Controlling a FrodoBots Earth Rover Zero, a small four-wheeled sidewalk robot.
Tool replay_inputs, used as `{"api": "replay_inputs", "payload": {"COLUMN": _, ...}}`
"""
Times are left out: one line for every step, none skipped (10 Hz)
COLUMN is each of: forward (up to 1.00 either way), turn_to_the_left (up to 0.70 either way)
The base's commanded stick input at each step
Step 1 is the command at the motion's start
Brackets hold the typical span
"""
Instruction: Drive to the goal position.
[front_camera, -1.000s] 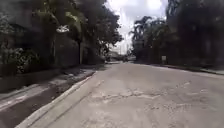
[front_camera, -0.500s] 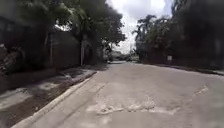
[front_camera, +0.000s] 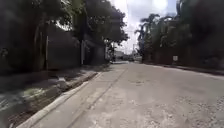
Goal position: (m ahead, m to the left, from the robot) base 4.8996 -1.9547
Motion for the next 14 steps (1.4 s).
{"api": "replay_inputs", "payload": {"forward": 1.0, "turn_to_the_left": 0.0}}
{"api": "replay_inputs", "payload": {"forward": 1.0, "turn_to_the_left": 0.0}}
{"api": "replay_inputs", "payload": {"forward": 1.0, "turn_to_the_left": 0.0}}
{"api": "replay_inputs", "payload": {"forward": 1.0, "turn_to_the_left": 0.0}}
{"api": "replay_inputs", "payload": {"forward": 1.0, "turn_to_the_left": 0.0}}
{"api": "replay_inputs", "payload": {"forward": 1.0, "turn_to_the_left": 0.0}}
{"api": "replay_inputs", "payload": {"forward": 1.0, "turn_to_the_left": 0.0}}
{"api": "replay_inputs", "payload": {"forward": 1.0, "turn_to_the_left": 0.0}}
{"api": "replay_inputs", "payload": {"forward": 1.0, "turn_to_the_left": 0.0}}
{"api": "replay_inputs", "payload": {"forward": 1.0, "turn_to_the_left": 0.0}}
{"api": "replay_inputs", "payload": {"forward": 1.0, "turn_to_the_left": 0.0}}
{"api": "replay_inputs", "payload": {"forward": 1.0, "turn_to_the_left": 0.0}}
{"api": "replay_inputs", "payload": {"forward": 1.0, "turn_to_the_left": 0.0}}
{"api": "replay_inputs", "payload": {"forward": 1.0, "turn_to_the_left": 0.0}}
